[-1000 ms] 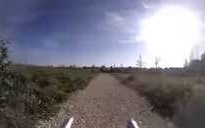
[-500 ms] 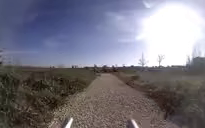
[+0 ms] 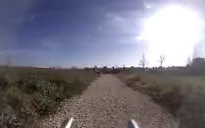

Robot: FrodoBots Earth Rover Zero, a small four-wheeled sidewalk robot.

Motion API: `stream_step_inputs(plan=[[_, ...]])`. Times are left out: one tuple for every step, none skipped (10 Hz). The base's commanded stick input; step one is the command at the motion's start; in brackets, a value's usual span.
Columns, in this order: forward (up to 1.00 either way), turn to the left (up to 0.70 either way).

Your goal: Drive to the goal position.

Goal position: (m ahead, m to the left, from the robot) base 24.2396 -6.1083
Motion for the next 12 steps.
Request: stream_step_inputs(plan=[[0.50, 0.00], [0.50, -0.09], [0.50, -0.50], [0.50, -0.49], [0.50, -0.31], [0.50, -0.05], [0.50, 0.00], [0.50, 0.00], [0.50, 0.00], [0.50, 0.00], [0.50, 0.00], [0.50, 0.00]])
